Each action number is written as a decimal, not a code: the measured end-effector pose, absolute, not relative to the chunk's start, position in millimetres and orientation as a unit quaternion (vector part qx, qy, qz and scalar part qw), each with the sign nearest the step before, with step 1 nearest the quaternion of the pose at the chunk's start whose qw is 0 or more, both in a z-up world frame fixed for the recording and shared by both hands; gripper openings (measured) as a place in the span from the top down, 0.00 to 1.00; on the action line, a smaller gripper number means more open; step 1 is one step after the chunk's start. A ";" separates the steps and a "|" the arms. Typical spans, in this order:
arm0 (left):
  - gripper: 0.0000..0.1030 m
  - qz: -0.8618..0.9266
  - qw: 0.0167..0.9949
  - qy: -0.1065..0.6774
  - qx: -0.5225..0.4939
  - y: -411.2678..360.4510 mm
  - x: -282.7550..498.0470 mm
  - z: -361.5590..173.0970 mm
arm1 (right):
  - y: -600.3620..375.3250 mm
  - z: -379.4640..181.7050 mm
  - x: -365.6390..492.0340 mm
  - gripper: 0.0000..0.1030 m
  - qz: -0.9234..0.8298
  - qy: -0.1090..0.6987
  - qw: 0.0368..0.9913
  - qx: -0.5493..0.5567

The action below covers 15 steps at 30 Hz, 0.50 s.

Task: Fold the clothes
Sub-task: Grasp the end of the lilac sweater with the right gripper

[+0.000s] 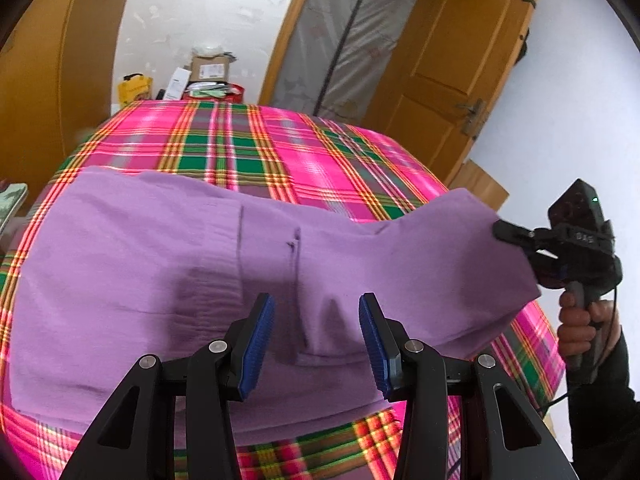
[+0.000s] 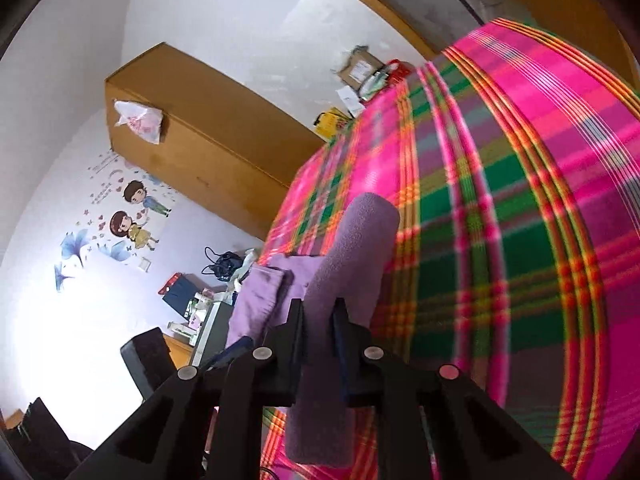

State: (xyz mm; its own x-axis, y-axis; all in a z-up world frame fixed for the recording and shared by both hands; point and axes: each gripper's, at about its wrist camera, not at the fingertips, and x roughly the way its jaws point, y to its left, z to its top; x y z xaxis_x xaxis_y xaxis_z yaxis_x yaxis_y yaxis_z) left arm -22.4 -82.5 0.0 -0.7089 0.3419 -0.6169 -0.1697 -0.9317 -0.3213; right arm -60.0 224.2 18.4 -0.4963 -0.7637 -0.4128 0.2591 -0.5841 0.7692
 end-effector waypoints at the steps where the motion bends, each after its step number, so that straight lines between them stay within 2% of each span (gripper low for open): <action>1: 0.55 0.917 0.136 -0.121 -0.354 -84.5 -22.2 0.2 | 222.2 21.1 -60.5 0.87 -0.801 -0.326 0.321 0.386; 15: 0.55 0.919 0.119 -0.126 -0.353 -99.0 -26.2 0.7 | 205.6 40.7 -61.9 0.87 -0.805 -0.322 0.327 0.376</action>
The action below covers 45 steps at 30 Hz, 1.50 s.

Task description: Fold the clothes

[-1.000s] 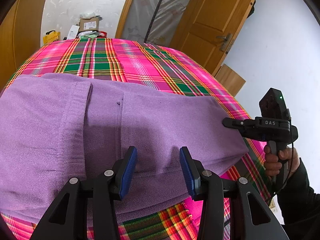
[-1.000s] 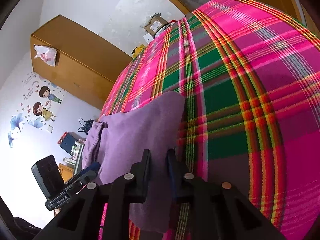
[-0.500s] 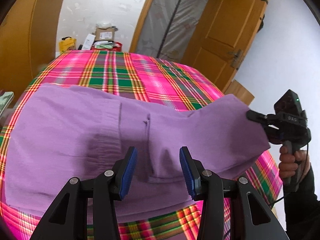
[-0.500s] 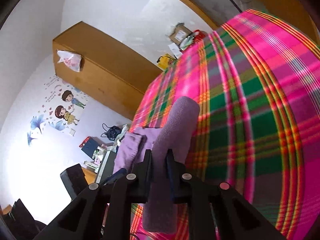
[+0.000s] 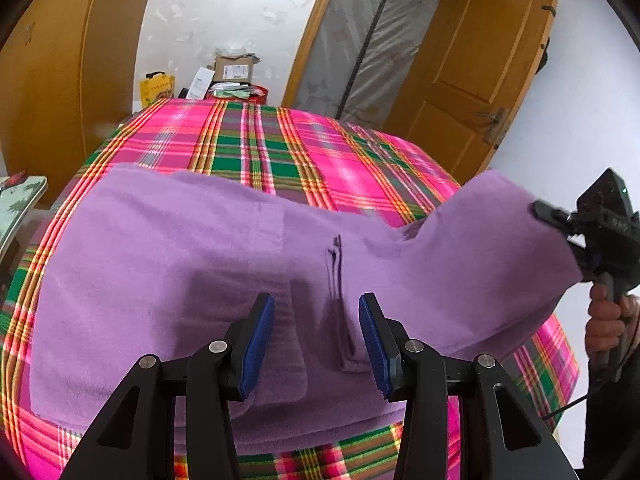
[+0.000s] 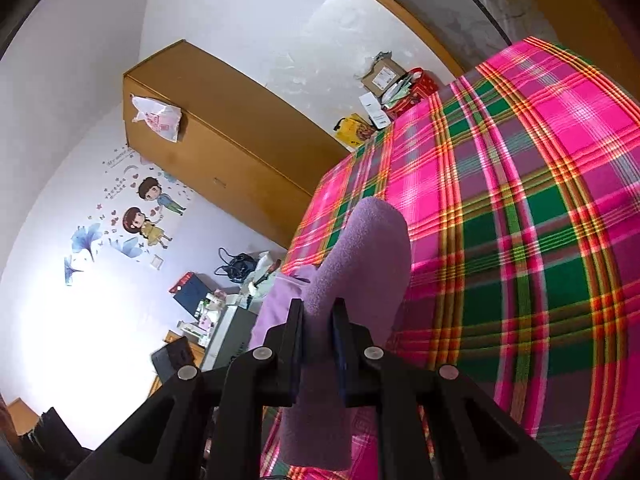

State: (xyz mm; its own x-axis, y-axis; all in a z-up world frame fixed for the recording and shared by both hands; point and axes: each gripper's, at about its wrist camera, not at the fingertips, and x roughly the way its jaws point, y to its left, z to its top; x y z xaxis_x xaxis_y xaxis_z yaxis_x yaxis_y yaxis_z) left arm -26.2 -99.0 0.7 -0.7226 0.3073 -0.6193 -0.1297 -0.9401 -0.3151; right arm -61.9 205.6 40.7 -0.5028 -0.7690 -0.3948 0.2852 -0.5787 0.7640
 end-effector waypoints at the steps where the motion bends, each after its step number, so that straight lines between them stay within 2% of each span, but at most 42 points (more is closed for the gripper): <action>1: 0.55 0.919 0.126 -0.125 -0.351 -96.2 -28.1 3.1 | 208.6 36.7 -62.5 0.87 -0.806 -0.322 0.319 0.380; 12: 0.55 0.890 0.231 -0.092 -0.383 -19.0 -80.0 3.8 | 242.6 -18.9 -63.8 0.87 -0.785 -0.367 0.273 0.417; 20: 0.55 0.866 0.216 -0.135 -0.431 -6.6 -126.8 -24.6 | 249.1 -35.0 -66.9 0.86 -0.774 -0.374 0.285 0.423; 26: 0.55 0.880 0.198 -0.107 -0.417 -0.4 -118.3 -13.5 | 251.6 -45.8 -71.0 0.84 -0.766 -0.374 0.295 0.431; 32: 0.55 0.901 0.175 -0.059 -0.391 -0.4 -99.5 -2.6 | 255.2 -52.3 -67.8 0.76 -0.767 -0.365 0.292 0.439; 38: 0.55 0.901 0.147 -0.067 -0.402 -20.8 -80.0 -12.6 | 252.5 -49.5 -62.3 0.67 -0.772 -0.342 0.303 0.442; 45: 0.55 0.903 0.144 -0.071 -0.399 -28.1 -59.6 -19.6 | 239.4 -47.1 -67.1 0.67 -0.781 -0.294 0.302 0.461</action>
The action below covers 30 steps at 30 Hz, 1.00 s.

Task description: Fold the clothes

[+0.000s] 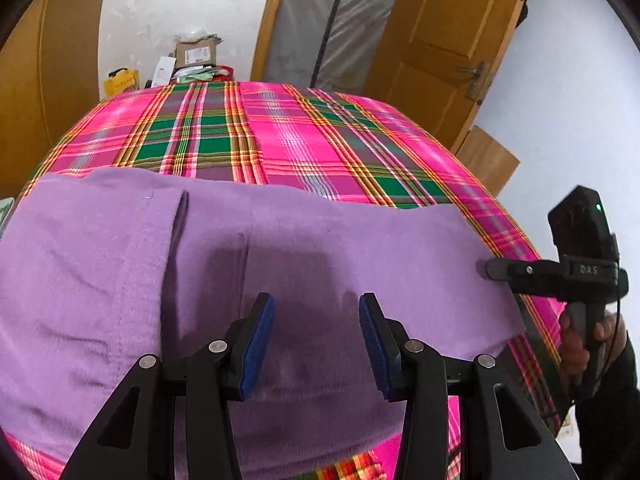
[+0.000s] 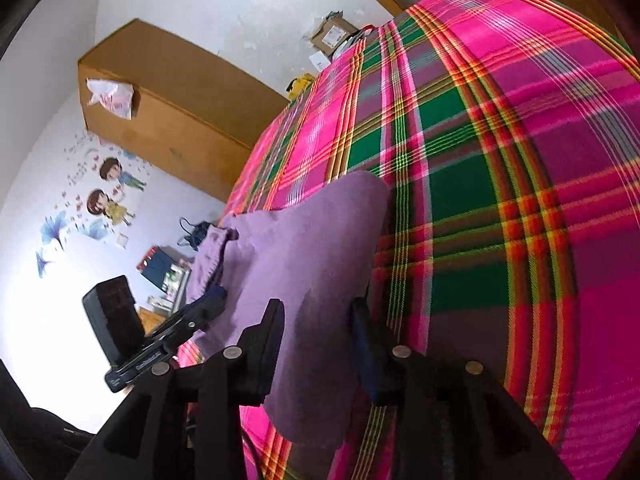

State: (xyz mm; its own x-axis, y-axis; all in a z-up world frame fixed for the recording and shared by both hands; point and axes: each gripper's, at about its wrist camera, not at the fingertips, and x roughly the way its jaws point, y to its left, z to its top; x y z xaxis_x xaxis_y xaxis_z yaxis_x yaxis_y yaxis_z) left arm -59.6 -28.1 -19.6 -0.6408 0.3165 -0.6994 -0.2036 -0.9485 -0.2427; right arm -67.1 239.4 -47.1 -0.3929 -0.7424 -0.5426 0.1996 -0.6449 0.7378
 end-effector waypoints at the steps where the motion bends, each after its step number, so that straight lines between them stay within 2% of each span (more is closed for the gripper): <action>1: 0.55 0.904 0.144 -0.071 -0.397 -27.5 -59.2 -20.2 | 237.2 -46.9 -68.9 0.67 -0.781 -0.292 0.302 0.462; 4: 0.55 0.903 0.150 -0.078 -0.396 -30.2 -60.8 -22.6 | 236.6 -47.1 -69.8 0.67 -0.780 -0.288 0.302 0.466; 5: 0.55 0.902 0.151 -0.078 -0.396 -30.5 -59.7 -22.3 | 237.1 -47.2 -69.8 0.71 -0.780 -0.287 0.301 0.467; 6: 0.55 0.903 0.151 -0.079 -0.396 -30.6 -58.3 -21.9 | 237.8 -47.3 -69.3 0.83 -0.780 -0.288 0.301 0.467; 7: 0.55 0.903 0.150 -0.078 -0.395 -30.8 -57.4 -21.6 | 238.7 -47.4 -68.1 0.84 -0.779 -0.293 0.303 0.465; 14: 0.55 0.909 0.139 -0.084 -0.383 -41.0 -45.0 -11.9 | 243.4 -27.5 -62.2 0.86 -0.774 -0.325 0.334 0.429; 30: 0.55 0.922 0.078 -0.114 -0.361 -92.2 -29.5 -5.4 | 200.9 47.8 -79.9 0.86 -0.766 -0.333 0.404 0.373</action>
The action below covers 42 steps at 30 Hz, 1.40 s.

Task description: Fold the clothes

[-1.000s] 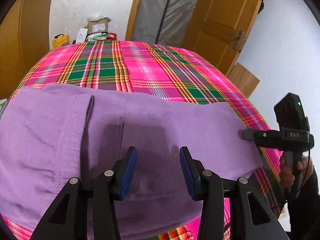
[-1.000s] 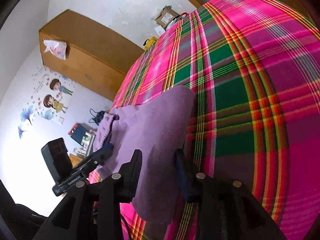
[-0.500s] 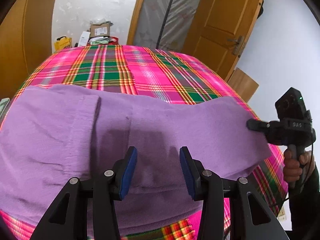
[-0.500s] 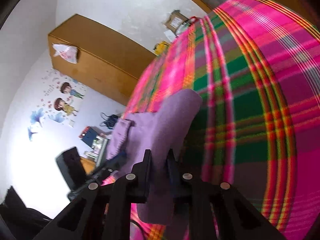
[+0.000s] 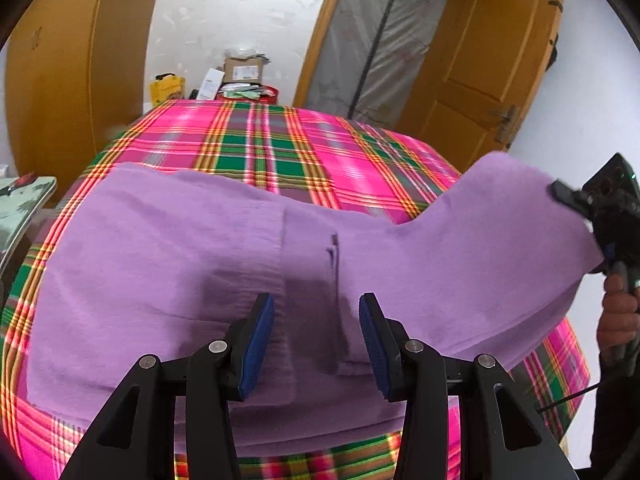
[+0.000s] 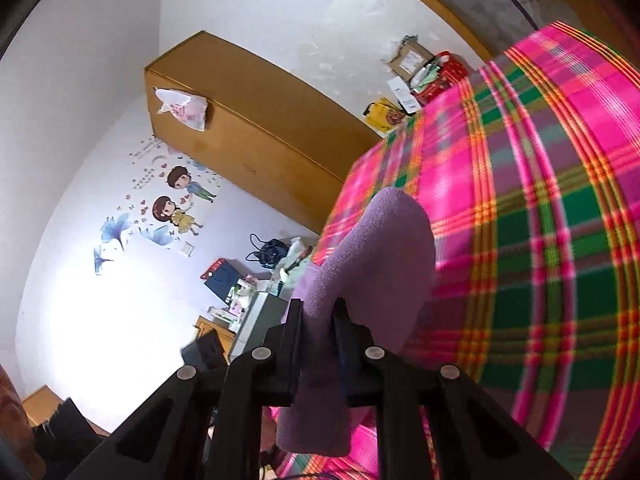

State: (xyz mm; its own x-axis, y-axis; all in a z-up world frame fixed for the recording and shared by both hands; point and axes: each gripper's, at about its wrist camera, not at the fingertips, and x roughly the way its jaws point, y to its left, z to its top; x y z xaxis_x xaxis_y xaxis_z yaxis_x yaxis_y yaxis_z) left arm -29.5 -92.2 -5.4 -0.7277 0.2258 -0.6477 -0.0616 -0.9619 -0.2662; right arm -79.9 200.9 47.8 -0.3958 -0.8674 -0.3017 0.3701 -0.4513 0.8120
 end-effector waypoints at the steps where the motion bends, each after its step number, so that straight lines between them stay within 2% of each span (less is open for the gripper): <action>1: 0.55 0.923 0.076 -0.113 -0.360 -93.5 -28.9 -5.3 | 197.1 52.4 -81.3 0.86 -0.766 -0.332 0.407 0.371; 21: 0.55 0.931 0.023 -0.162 -0.326 -159.4 4.1 2.4 | 48.9 118.6 -128.1 0.86 -0.754 -0.249 0.472 0.383; 29: 0.55 0.932 -0.014 -0.184 -0.311 -196.1 24.6 3.4 | -35.6 112.2 -149.6 0.86 -0.743 -0.198 0.482 0.421; 34: 0.55 0.930 -0.038 -0.198 -0.308 -216.7 36.0 -0.1 | -95.5 89.0 -166.4 0.86 -0.730 -0.151 0.480 0.462; 37: 0.55 0.927 -0.047 -0.206 -0.308 -227.6 41.2 -3.4 | -125.9 69.3 -173.4 0.83 -0.717 -0.126 0.481 0.488; 39: 0.55 0.926 -0.051 -0.210 -0.310 -233.3 45.0 -5.9 | -142.2 55.9 -177.5 0.73 -0.705 -0.115 0.483 0.507; 42: 0.55 0.926 -0.050 -0.211 -0.308 -237.0 47.2 -6.9 | -149.2 49.2 -177.3 0.70 -0.696 -0.122 0.495 0.506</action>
